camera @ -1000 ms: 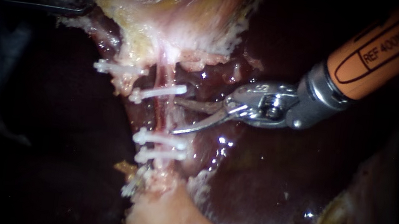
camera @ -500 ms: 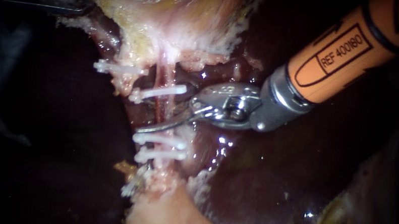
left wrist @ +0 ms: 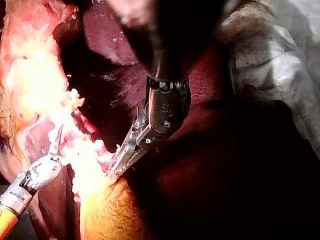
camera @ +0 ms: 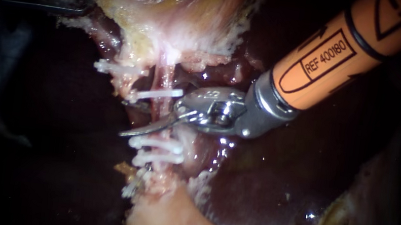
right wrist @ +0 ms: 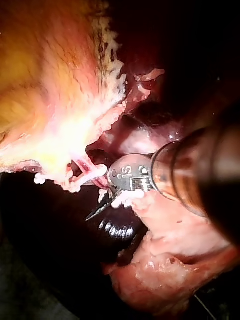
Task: Go to the cutting position right tube
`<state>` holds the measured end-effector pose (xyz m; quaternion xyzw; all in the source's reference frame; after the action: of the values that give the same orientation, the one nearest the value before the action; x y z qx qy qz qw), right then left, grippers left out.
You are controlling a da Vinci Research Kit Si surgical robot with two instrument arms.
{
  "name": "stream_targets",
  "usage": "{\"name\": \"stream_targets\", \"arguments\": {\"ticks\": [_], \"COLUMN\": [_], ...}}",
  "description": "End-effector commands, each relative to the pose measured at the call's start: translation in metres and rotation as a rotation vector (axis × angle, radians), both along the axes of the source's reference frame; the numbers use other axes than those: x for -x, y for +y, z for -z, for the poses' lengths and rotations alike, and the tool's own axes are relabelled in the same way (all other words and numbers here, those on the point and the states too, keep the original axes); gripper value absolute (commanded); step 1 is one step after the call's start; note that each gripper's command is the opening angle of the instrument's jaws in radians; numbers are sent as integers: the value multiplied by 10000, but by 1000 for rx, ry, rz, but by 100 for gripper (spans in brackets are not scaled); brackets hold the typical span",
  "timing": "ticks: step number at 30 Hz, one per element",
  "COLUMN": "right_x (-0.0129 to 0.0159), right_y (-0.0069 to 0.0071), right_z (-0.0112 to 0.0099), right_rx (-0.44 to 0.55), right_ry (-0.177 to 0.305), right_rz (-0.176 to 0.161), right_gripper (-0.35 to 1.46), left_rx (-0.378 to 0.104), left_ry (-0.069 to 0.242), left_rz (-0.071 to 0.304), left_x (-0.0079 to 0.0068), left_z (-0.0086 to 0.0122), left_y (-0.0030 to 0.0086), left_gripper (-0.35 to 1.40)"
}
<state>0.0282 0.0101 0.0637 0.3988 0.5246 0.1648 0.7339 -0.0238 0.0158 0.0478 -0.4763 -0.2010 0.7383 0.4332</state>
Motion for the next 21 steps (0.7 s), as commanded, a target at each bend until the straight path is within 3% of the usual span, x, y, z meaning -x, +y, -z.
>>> {"name": "stream_targets", "arguments": {"ticks": [1, 6, 13, 21], "right_x": [0, -4, -5, -2], "right_y": [-2, -9, 0, 4], "right_z": [6, 36, 71, 78], "right_rx": [-5, -35, -60, -66], "right_ry": [11, 63, 111, 117], "right_rz": [6, 24, 0, -3], "right_gripper": [128, 124, 124, 124], "left_rx": [0, 0, 0, 0], "left_ry": [0, 0, 0, 0], "left_rz": [0, 0, 0, 0], "left_x": [0, -1, -1, -1], "left_z": [0, 0, 0, 0], "left_y": [0, 0, 0, 0], "left_gripper": [-35, -35, -35, -35]}}
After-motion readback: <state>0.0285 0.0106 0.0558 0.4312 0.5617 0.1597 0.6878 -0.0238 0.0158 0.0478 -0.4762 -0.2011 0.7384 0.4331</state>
